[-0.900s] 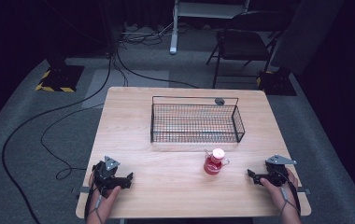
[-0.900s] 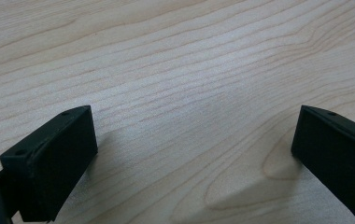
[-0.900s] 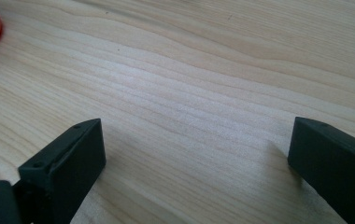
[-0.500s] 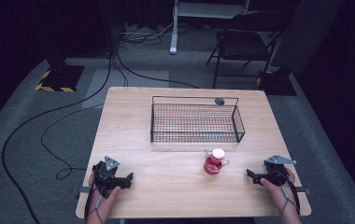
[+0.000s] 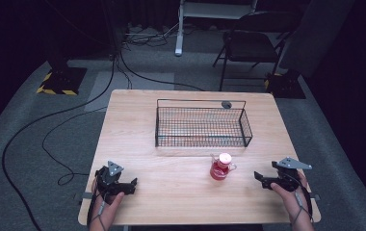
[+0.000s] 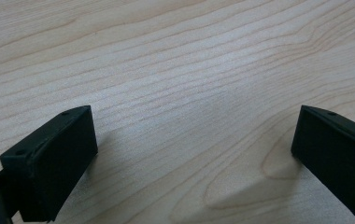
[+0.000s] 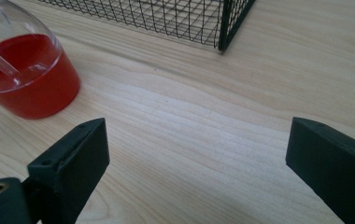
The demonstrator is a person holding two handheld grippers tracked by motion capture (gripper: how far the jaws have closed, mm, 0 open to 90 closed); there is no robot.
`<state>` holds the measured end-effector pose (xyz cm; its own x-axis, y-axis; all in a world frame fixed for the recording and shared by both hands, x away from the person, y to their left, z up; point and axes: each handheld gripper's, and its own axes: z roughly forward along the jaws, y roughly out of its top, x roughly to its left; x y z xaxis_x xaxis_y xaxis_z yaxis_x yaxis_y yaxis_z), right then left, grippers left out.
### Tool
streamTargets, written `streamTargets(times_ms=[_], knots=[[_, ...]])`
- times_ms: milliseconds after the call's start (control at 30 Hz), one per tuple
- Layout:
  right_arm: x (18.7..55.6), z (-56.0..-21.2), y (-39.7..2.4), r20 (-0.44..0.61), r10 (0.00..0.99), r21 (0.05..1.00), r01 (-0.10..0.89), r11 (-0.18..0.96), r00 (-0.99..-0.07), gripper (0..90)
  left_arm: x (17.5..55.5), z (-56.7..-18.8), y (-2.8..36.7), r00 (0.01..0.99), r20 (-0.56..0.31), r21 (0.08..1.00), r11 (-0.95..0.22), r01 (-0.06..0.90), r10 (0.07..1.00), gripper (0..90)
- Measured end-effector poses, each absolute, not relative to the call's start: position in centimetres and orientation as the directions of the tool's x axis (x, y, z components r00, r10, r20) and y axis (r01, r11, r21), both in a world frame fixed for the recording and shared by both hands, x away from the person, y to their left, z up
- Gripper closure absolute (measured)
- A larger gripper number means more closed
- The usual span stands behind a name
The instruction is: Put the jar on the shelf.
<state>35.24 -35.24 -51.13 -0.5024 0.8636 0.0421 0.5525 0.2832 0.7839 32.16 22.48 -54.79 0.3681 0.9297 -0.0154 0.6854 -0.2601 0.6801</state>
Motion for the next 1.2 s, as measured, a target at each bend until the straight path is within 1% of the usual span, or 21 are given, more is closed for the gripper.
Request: streamTargets(times_ms=[167, 467, 700, 833, 1200], knots=[[35.0, -50.4, -35.0, 0.025, 0.865, 0.793, 0.537, 0.288, -0.501, 7.0, 32.2, -54.8, 22.5, 0.368, -0.016, 0.68, -0.26, 0.685, 0.93, 0.0], [34.6, -48.9, -34.2, 0.032, 0.862, 0.811, 0.517, 0.273, -0.506, 8.4, 32.2, -54.8, 22.5, 0.368, -0.015, 0.68, -0.26, 0.685, 0.93, 0.0], [34.4, -47.6, -33.3, 0.025, 0.848, 0.831, 0.482, 0.277, -0.529, 8.6, 32.2, -54.8, 22.5, 0.368, -0.015, 0.68, -0.26, 0.685, 0.93, 0.0], [34.4, -47.4, -33.1, 0.027, 0.847, 0.833, 0.48, 0.274, -0.531, 8.6, 32.2, -54.8, 22.5, 0.368, -0.016, 0.68, -0.26, 0.685, 0.93, 0.0], [33.7, -44.8, -30.9, 0.011, 0.818, 0.861, 0.422, 0.285, -0.575, 8.8, 32.2, -54.8, 22.5, 0.37, -0.013, 0.68, -0.263, 0.685, 0.929, 0.0]])
